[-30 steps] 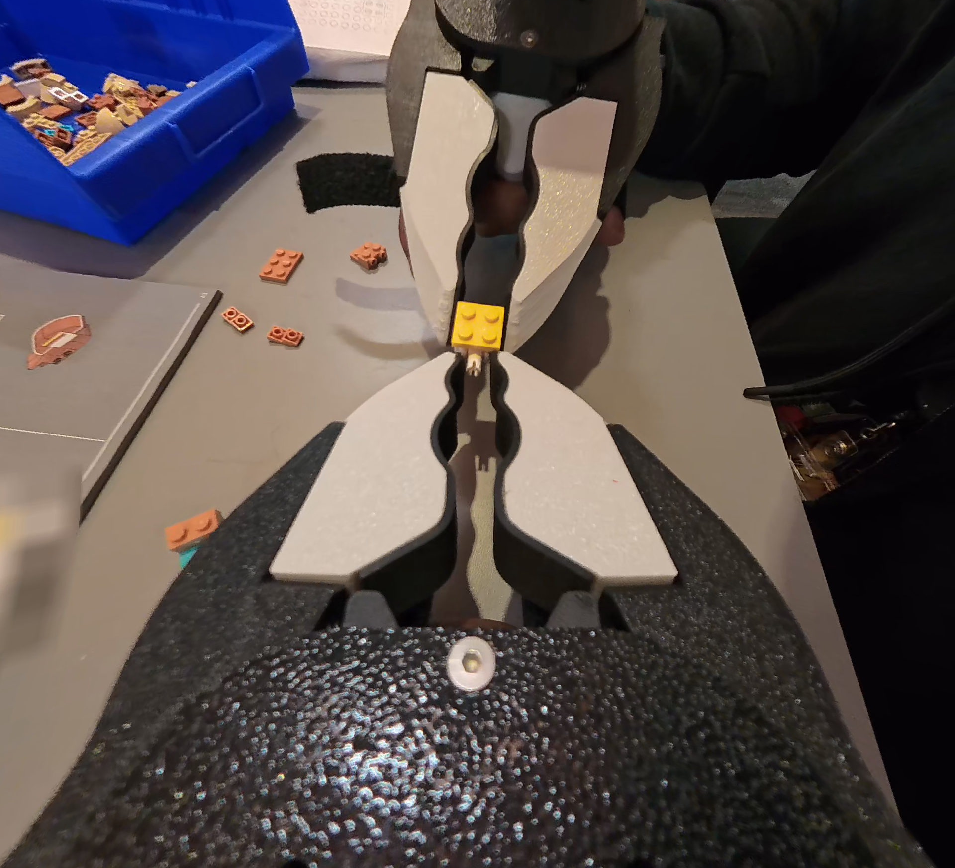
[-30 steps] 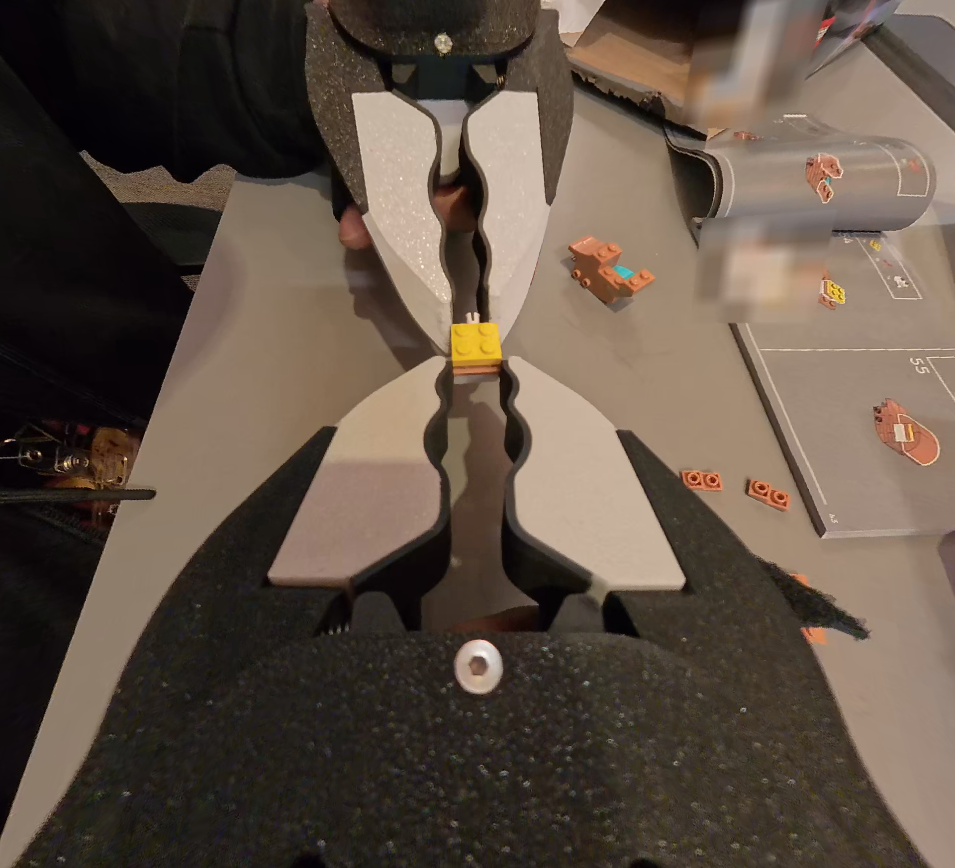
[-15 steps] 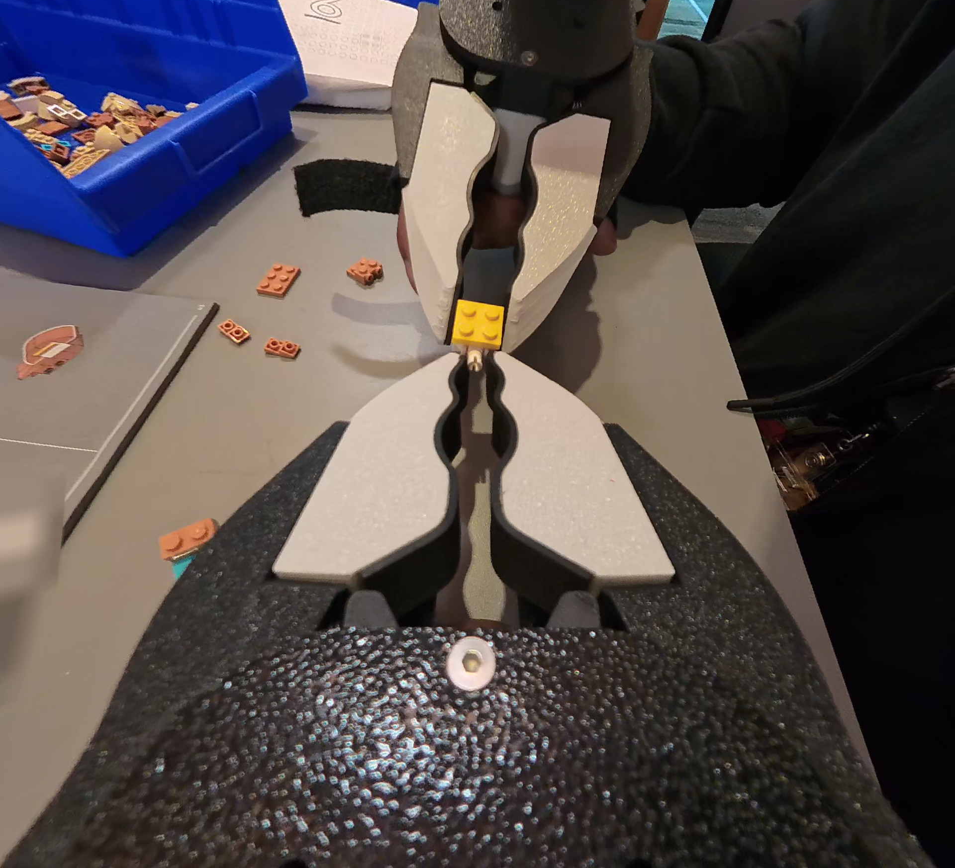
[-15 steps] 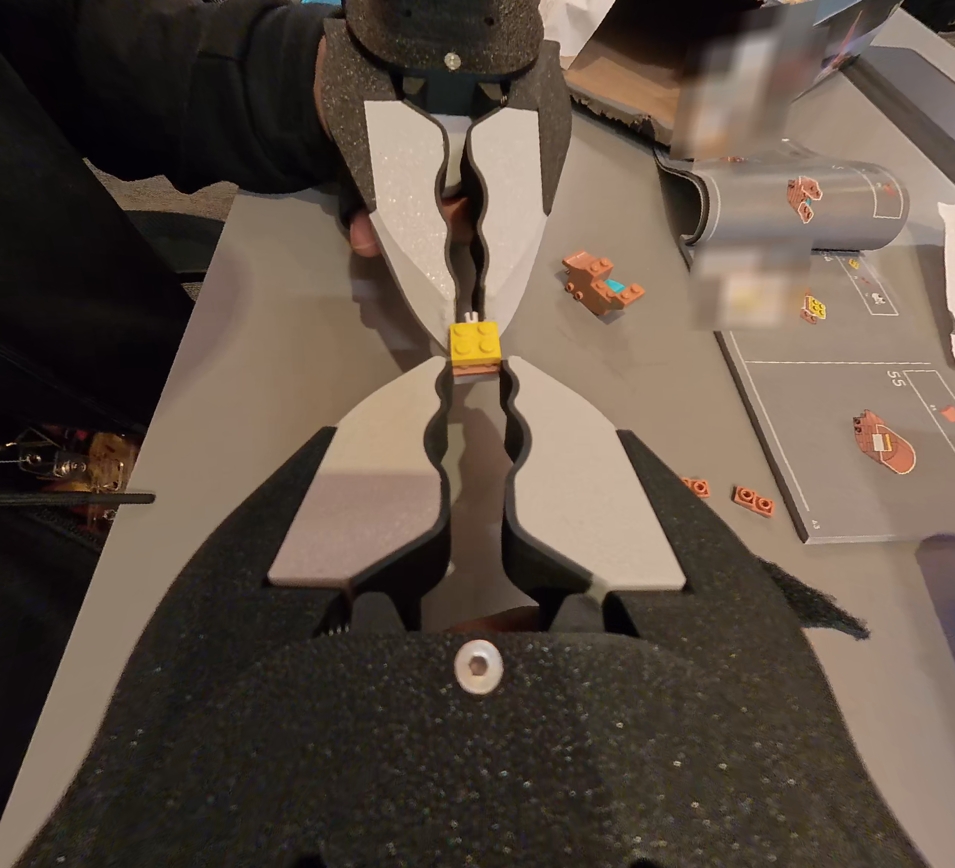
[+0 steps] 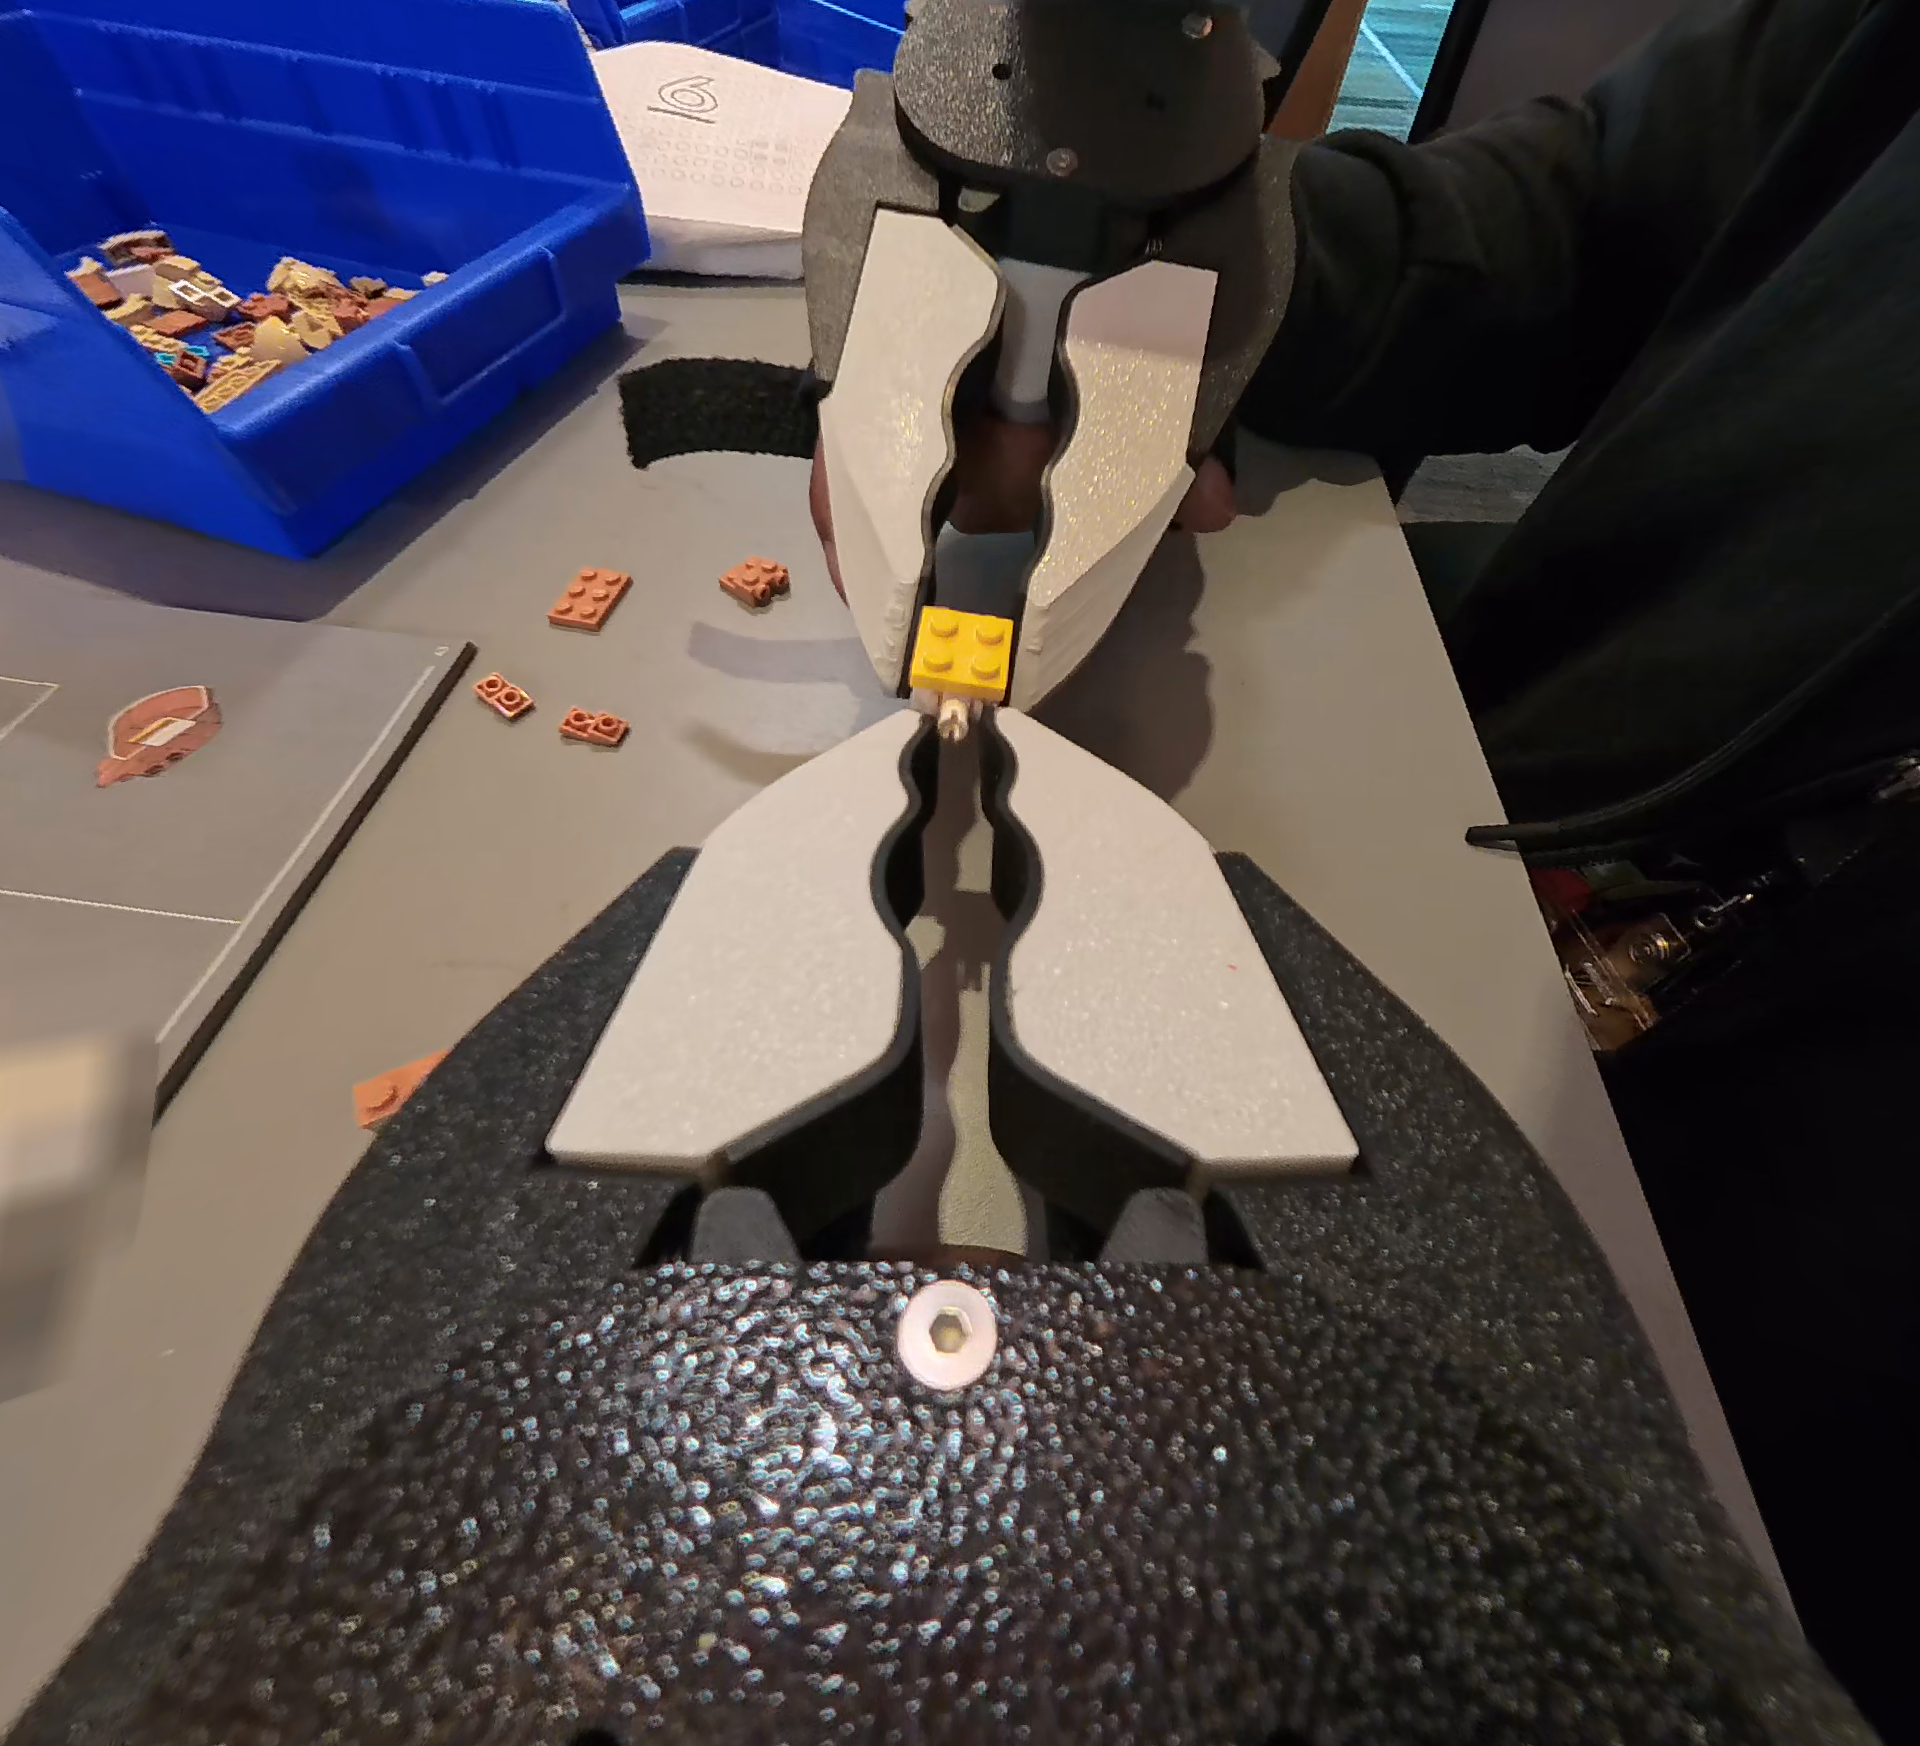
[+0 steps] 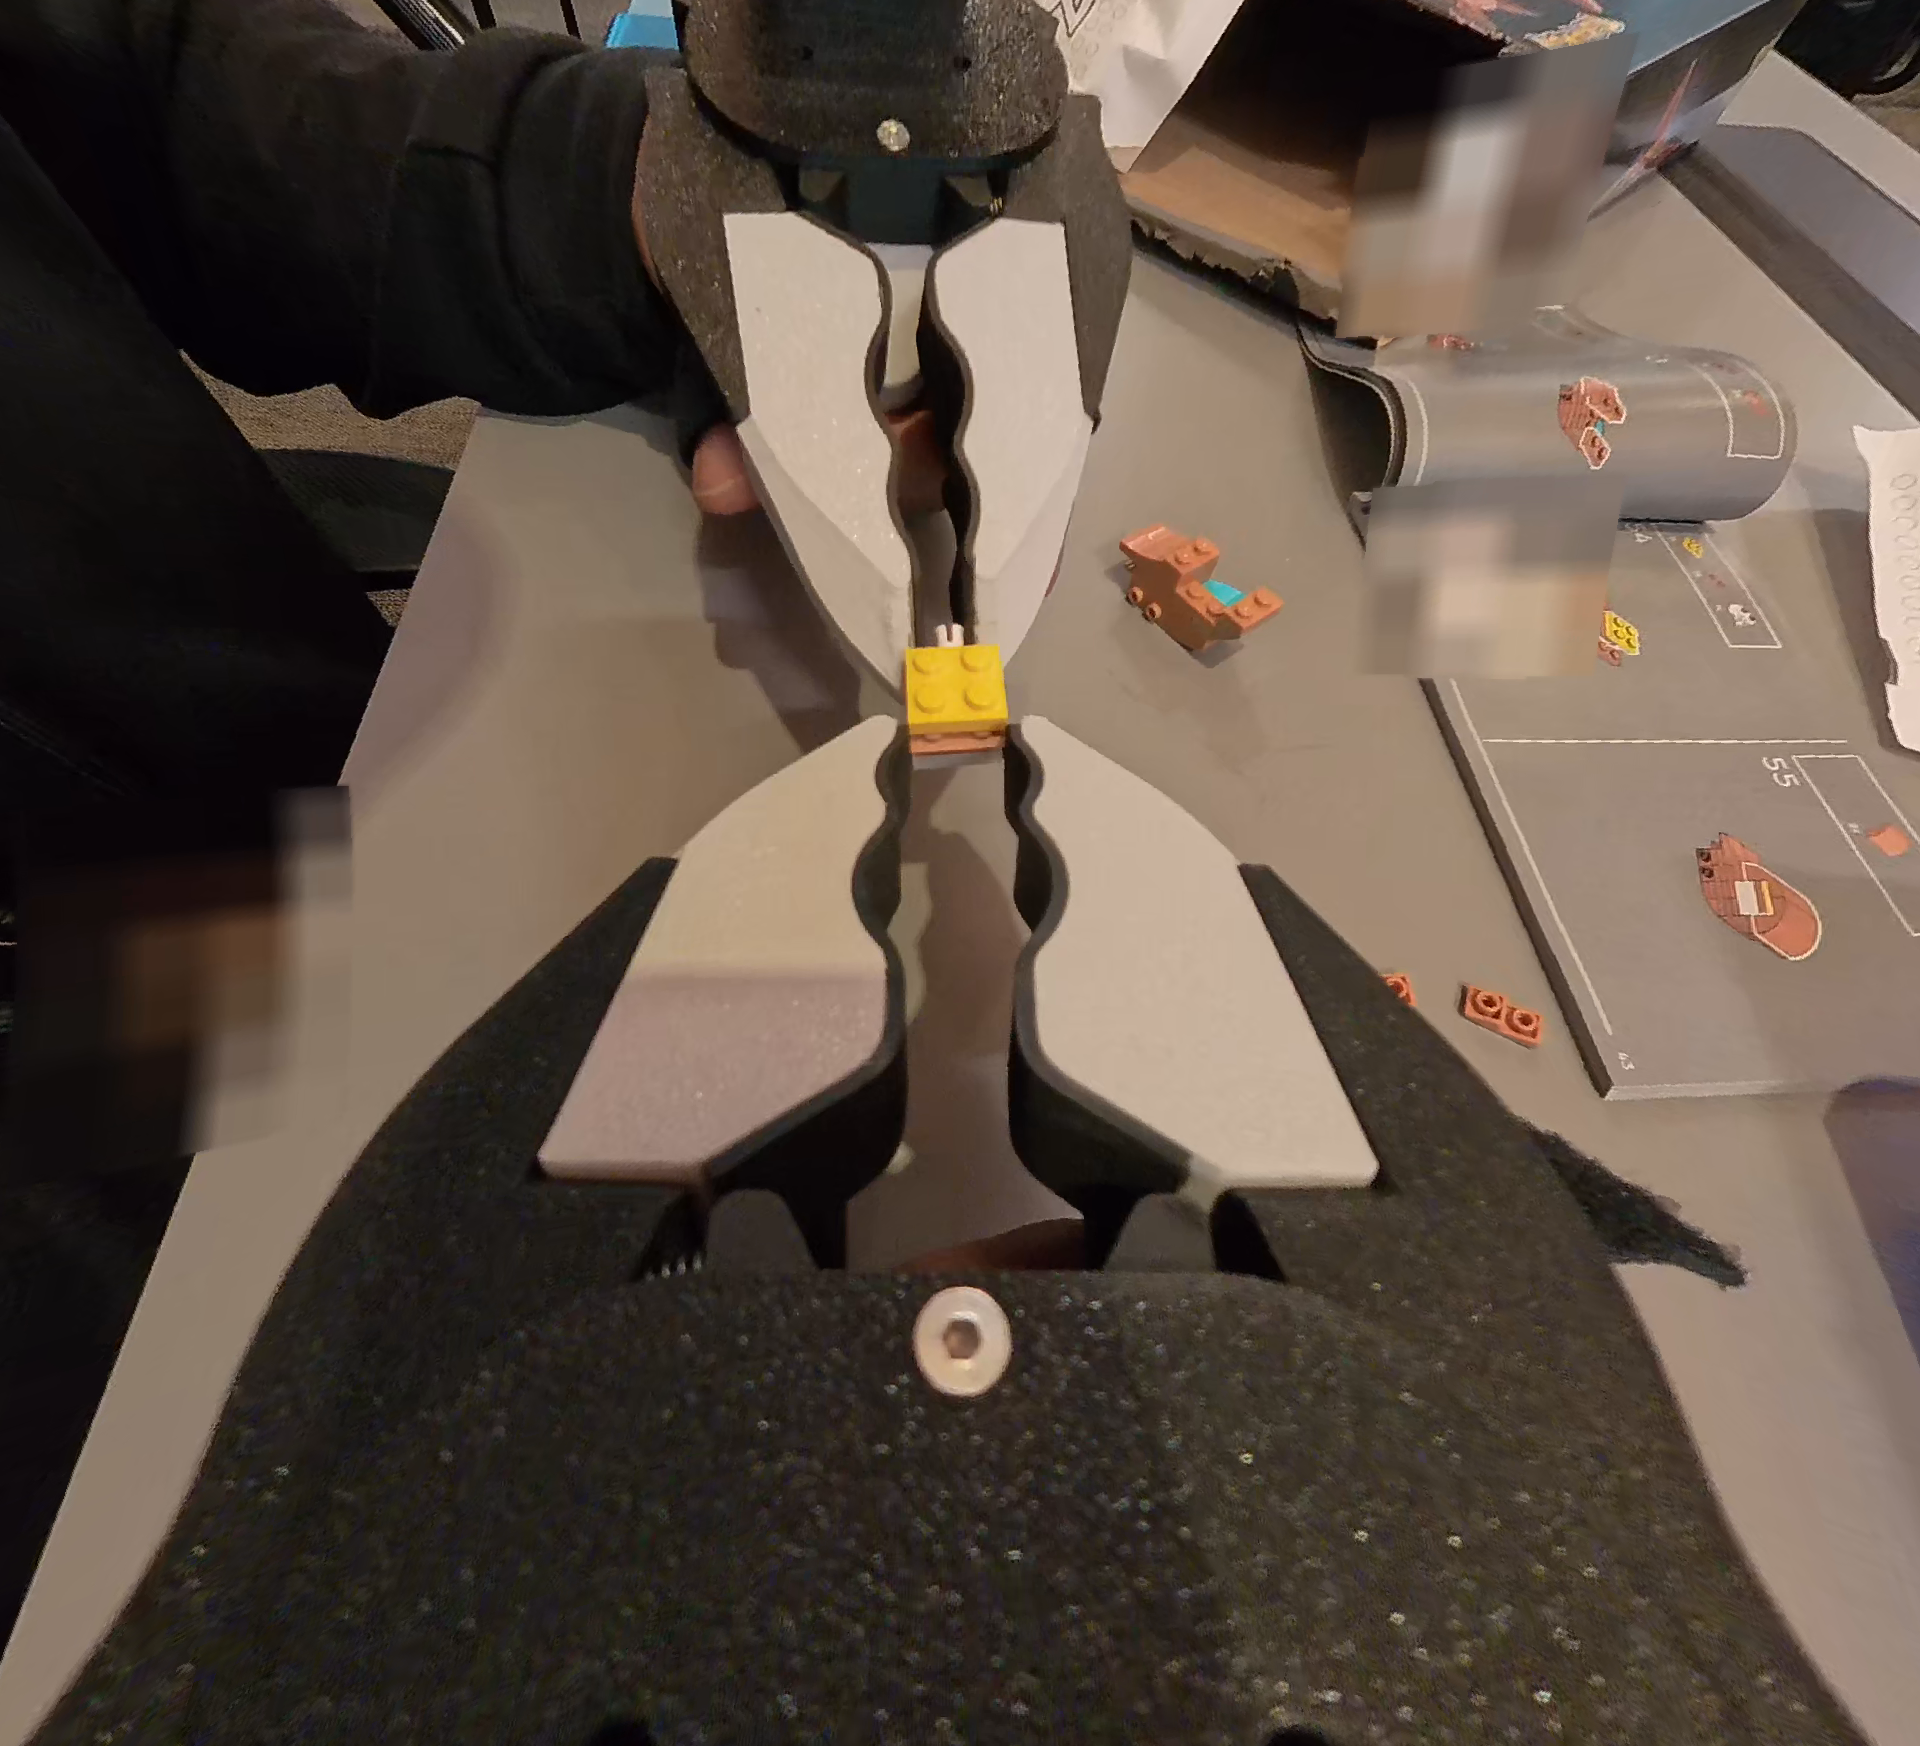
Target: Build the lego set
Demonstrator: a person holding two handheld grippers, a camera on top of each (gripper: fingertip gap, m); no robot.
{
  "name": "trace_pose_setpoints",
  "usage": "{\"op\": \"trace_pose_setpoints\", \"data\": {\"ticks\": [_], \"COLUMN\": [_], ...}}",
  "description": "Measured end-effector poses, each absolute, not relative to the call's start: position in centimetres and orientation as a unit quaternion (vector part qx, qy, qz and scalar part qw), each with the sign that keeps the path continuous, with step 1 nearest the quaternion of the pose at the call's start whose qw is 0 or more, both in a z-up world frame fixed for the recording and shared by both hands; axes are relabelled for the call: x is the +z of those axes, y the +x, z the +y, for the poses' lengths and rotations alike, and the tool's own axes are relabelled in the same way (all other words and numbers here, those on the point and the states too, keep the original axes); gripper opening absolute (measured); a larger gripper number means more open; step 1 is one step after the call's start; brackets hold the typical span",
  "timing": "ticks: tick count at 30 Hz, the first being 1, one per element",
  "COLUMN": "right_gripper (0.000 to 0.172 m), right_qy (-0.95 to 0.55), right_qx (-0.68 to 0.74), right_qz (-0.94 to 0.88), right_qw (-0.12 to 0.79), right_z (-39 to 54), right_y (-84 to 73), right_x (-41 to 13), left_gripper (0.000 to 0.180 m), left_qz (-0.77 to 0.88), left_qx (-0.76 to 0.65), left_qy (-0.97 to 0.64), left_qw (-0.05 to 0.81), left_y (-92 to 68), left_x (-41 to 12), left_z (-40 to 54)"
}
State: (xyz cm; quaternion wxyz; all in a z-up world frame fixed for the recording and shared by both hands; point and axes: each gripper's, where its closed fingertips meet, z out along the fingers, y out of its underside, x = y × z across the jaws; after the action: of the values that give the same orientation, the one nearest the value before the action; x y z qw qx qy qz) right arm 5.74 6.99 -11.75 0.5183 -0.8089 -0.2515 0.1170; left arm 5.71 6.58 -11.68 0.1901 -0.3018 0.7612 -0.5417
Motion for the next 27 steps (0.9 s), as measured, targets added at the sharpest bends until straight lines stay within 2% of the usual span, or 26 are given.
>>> {"op": "trace_pose_setpoints", "data": {"ticks": [16,27], "right_gripper": [0.016,0.017], "right_qy": [-0.811,-0.814], "right_qx": [0.118,0.12], "right_qz": [-0.253,-0.258], "right_qw": [0.513,0.507], "right_z": [6.91,6.91], "right_y": [5.79,5.65], "right_x": [-11.91,-12.15], "left_gripper": [0.011,0.008], "left_qz": [0.765,0.775], "left_qx": [-0.534,-0.525], "left_qy": [-0.296,-0.28], "left_qw": [0.207,0.213], "left_y": [5.94,5.78], "left_x": [-11.74,-11.96], "left_z": [6.69,6.52]}}
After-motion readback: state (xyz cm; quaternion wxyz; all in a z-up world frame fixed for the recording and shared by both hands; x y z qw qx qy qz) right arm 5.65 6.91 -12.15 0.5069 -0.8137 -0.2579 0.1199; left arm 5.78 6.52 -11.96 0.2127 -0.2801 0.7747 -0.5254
